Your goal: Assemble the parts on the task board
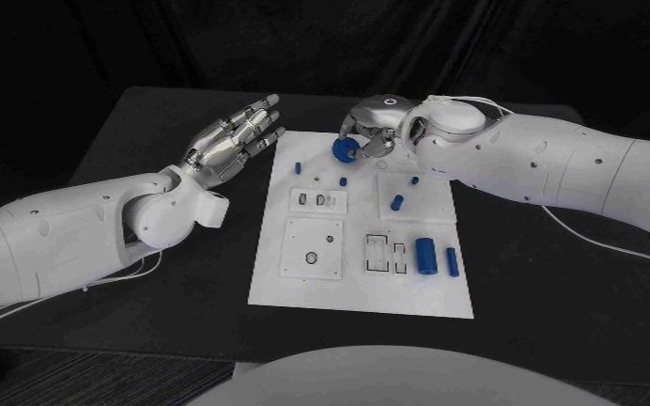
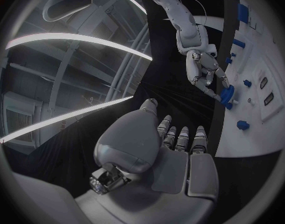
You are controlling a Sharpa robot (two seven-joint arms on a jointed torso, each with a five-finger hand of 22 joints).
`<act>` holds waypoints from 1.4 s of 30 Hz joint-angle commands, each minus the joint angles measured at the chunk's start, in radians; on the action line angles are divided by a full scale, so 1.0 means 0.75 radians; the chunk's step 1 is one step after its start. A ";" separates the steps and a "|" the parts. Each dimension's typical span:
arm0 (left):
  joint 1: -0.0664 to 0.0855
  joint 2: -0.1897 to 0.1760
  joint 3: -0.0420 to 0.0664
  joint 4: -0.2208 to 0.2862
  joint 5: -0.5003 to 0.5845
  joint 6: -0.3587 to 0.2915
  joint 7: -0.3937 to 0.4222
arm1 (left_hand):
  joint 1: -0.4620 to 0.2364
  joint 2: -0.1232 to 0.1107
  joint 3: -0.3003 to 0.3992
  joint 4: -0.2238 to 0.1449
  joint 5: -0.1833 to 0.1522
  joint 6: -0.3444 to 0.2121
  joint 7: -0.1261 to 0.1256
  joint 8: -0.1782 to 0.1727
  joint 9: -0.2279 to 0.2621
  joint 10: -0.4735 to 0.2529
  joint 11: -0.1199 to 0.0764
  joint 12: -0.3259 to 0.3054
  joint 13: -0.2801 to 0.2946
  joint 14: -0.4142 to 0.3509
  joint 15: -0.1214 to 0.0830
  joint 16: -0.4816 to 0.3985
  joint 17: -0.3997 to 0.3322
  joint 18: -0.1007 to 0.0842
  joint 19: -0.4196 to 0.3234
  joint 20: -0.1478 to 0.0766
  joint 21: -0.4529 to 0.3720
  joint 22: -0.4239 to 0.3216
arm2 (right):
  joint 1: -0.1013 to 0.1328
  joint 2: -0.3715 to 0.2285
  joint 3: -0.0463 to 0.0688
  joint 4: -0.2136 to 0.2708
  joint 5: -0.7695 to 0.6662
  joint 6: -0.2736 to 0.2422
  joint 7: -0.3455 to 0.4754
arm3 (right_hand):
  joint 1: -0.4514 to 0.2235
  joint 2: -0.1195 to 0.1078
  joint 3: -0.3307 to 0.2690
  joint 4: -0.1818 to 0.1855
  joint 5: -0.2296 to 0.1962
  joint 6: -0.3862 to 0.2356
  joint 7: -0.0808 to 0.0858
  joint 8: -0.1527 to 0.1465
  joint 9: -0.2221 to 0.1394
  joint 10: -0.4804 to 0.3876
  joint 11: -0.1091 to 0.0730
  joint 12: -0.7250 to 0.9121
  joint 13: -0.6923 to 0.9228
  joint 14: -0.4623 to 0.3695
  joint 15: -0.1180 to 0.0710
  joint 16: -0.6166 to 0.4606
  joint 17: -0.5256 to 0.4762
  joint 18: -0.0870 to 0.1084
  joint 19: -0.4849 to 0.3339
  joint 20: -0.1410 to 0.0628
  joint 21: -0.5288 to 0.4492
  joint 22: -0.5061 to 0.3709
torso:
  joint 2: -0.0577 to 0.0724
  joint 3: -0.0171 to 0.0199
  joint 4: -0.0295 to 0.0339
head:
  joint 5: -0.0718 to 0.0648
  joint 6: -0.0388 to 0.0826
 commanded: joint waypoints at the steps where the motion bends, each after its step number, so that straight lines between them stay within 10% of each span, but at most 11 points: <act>1: -0.002 0.004 0.001 -0.001 0.004 0.022 0.009 | 0.016 0.000 0.000 -0.008 0.006 0.001 0.010 0.004 0.001 0.002 0.009 -0.007 -0.001 0.003 0.012 -0.005 -0.002 0.009 0.000 0.007 -0.004 -0.002 | -0.011 0.014 0.001 -0.015 0.000 0.033 0.006 | -0.014 0.005 0.009 0.003 -0.010 -0.003 -0.013 0.132 0.336 0.139 0.014 0.003 0.350 0.138 0.011 -0.005 0.328 -0.016 0.005 0.009 0.008 0.147 | 0.000 0.0012 -0.0020 | 0.001 0.000; 14: -0.003 0.019 0.001 -0.016 0.004 0.033 0.003 | 0.016 0.000 0.001 -0.010 0.007 0.001 0.011 0.004 0.001 0.002 0.010 -0.007 -0.001 0.003 0.014 -0.005 -0.002 0.009 0.000 0.008 -0.004 -0.002 | -0.034 0.050 0.001 -0.044 0.000 0.040 0.016 | -0.024 -0.003 0.034 0.007 -0.023 -0.058 -0.004 0.068 0.312 0.139 0.005 0.003 0.350 0.137 0.007 -0.007 0.325 -0.013 0.000 0.011 -0.001 0.142 | -0.001 0.0015 -0.0009 | 0.006 0.000; 24: -0.005 0.022 0.001 -0.024 0.004 0.037 0.001 | 0.017 0.001 0.002 -0.011 0.008 0.000 0.011 0.004 0.001 0.002 0.010 -0.007 -0.001 0.003 0.015 -0.005 -0.002 0.008 0.000 0.009 -0.004 -0.002 | -0.037 0.062 0.001 -0.057 0.000 0.038 0.018 | -0.024 -0.023 0.086 -0.001 -0.029 -0.243 -0.063 -0.089 0.224 0.139 -0.049 0.003 0.350 0.133 -0.039 -0.019 0.307 -0.008 -0.011 -0.031 -0.020 0.133 | -0.001 0.0013 -0.0019 | 0.006 0.000; 27: -0.006 0.023 0.001 -0.026 0.004 0.038 -0.002 | 0.017 0.001 0.002 -0.011 0.008 0.000 0.011 0.004 0.001 0.002 0.010 -0.007 -0.001 0.003 0.015 -0.005 -0.002 0.008 0.000 0.009 -0.004 -0.002 | -0.037 0.065 0.001 -0.061 0.000 0.037 0.016 | -0.021 -0.025 0.093 -0.011 -0.039 -0.425 -0.083 -0.118 0.149 0.139 -0.068 0.003 0.350 0.124 -0.056 -0.042 0.272 -0.005 -0.018 -0.048 -0.035 0.124 | -0.001 0.0014 -0.0018 | 0.005 0.000; 42: -0.008 0.019 0.001 -0.028 0.004 0.042 -0.010 | 0.017 0.003 0.004 -0.014 0.010 -0.001 0.012 0.004 0.001 0.003 0.011 -0.007 -0.001 0.003 0.017 -0.005 -0.002 0.008 0.000 0.010 -0.004 -0.002 | -0.037 0.044 0.001 -0.056 0.000 -0.004 0.039 | -0.024 0.000 0.114 -0.015 -0.005 -0.495 -0.088 -0.112 0.098 0.139 -0.077 0.003 0.350 0.108 -0.068 -0.094 0.197 0.003 -0.034 -0.062 -0.067 0.100 | -0.001 0.0012 -0.0019 | 0.008 0.000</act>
